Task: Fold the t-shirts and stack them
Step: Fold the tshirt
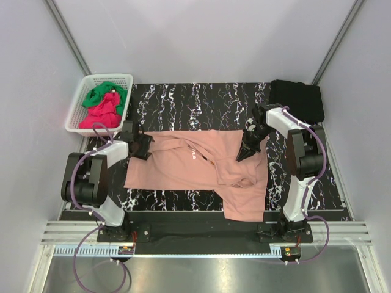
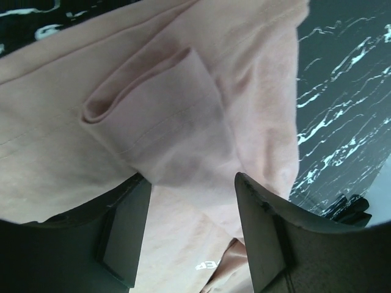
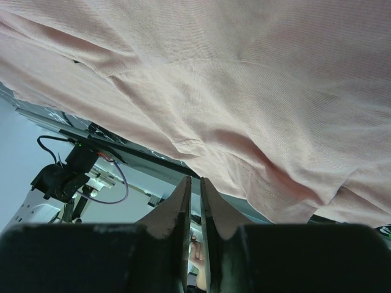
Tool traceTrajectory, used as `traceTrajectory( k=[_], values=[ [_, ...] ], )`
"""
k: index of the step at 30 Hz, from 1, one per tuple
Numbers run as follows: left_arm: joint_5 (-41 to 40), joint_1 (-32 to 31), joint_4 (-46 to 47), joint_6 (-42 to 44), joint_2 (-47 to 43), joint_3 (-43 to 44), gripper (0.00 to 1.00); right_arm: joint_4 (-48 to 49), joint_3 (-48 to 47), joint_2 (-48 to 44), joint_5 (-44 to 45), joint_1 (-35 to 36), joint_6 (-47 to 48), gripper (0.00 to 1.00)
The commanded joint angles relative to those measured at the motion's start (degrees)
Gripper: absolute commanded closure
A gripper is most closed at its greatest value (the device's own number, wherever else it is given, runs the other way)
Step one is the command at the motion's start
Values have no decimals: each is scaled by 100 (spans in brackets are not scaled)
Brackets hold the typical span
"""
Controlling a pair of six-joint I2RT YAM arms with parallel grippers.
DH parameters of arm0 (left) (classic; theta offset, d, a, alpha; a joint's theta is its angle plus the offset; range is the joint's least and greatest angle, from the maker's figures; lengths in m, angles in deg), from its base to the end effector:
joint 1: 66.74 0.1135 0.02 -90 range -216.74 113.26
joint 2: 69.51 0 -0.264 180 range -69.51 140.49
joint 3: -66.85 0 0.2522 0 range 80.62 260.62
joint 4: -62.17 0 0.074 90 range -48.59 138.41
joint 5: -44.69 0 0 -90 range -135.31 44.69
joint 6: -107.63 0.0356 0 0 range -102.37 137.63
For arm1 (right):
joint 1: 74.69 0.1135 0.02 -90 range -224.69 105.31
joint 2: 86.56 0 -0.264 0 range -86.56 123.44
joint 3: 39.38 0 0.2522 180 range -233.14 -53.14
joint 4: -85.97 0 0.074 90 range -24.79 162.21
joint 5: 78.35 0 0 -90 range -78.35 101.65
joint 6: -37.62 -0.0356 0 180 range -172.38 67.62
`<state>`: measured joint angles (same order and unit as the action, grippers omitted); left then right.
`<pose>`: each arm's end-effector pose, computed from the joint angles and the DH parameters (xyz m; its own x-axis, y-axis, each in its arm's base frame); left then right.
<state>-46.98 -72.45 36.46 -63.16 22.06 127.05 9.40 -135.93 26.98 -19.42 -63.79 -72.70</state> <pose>0.3007 -0.0290 0.1541 -0.2163 -0.9700 -0.1111 -0.8111 0.2419 -0.5325 0.3502 0.0861 0.1775 -0.9644 0.1172 0.2371 0.2180 0.8600 0.4615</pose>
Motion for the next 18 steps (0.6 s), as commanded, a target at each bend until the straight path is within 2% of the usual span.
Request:
traceTrajectory(
  k=[1, 5, 6, 10, 15, 18],
  values=[
    [9, 27, 219, 152, 63, 322, 40, -30, -89, -183, -127, -35, 89, 82],
    [44, 44, 219, 178, 98, 384, 44, -30, -89, -165, -127, -35, 81, 82],
    [79, 44, 219, 195, 89, 401, 49, -30, -89, -156, -127, -44, 80, 82],
    [132, 62, 219, 292, 89, 410, 61, -30, -98, -156, -127, -44, 80, 82],
    [334, 79, 315, 336, 177, 358, 69, -21, -71, -191, -110, -70, 81, 81],
    [396, 79, 412, 354, 195, 331, 85, -30, -36, -218, -101, -79, 80, 81]
  ],
)
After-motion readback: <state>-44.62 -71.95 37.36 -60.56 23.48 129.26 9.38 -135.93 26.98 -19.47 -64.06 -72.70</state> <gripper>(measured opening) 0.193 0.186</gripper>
